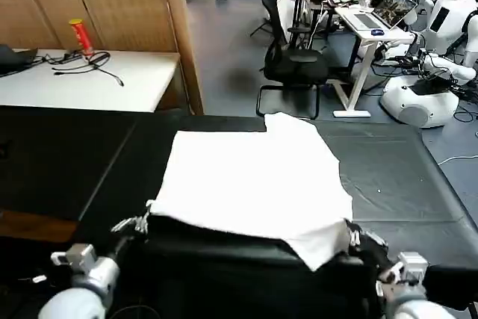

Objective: Fold and organize the clothes.

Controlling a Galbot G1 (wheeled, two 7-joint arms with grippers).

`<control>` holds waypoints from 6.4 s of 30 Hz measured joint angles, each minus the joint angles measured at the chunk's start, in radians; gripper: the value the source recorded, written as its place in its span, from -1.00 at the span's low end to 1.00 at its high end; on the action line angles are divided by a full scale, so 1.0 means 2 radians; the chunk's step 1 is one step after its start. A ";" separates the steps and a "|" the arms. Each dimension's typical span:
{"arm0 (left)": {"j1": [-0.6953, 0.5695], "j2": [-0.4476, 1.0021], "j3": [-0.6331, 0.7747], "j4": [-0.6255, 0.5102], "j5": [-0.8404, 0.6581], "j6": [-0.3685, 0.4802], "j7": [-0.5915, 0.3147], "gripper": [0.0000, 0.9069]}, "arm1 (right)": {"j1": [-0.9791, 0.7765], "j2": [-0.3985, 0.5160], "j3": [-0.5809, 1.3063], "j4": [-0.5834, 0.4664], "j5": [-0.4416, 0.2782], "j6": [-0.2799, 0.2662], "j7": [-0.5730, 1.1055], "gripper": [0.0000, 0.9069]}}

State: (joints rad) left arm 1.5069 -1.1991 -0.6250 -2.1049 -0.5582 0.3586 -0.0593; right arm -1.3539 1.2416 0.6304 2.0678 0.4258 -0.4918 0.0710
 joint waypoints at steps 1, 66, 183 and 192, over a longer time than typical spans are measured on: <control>-0.008 -0.002 0.003 0.008 0.006 -0.003 0.000 -1.00 | 0.013 -0.002 -0.007 -0.010 -0.002 0.001 0.000 -0.98; -0.072 0.029 0.031 0.117 0.013 0.037 0.021 -1.00 | -0.039 -0.013 -0.008 -0.029 -0.027 -0.033 -0.014 -0.87; -0.480 0.075 0.218 0.469 -0.078 0.118 0.014 -0.78 | 0.447 0.036 -0.169 -0.472 0.076 -0.122 0.029 -0.40; -0.488 0.066 0.223 0.485 -0.066 0.108 0.021 -1.00 | 0.442 0.033 -0.168 -0.466 0.076 -0.122 0.020 -0.83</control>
State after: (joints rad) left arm 0.5315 -1.0665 -0.1794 -1.1354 -0.6906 0.5738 -0.0177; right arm -0.4706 1.3081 0.2951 1.1357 0.5778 -0.7366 0.1119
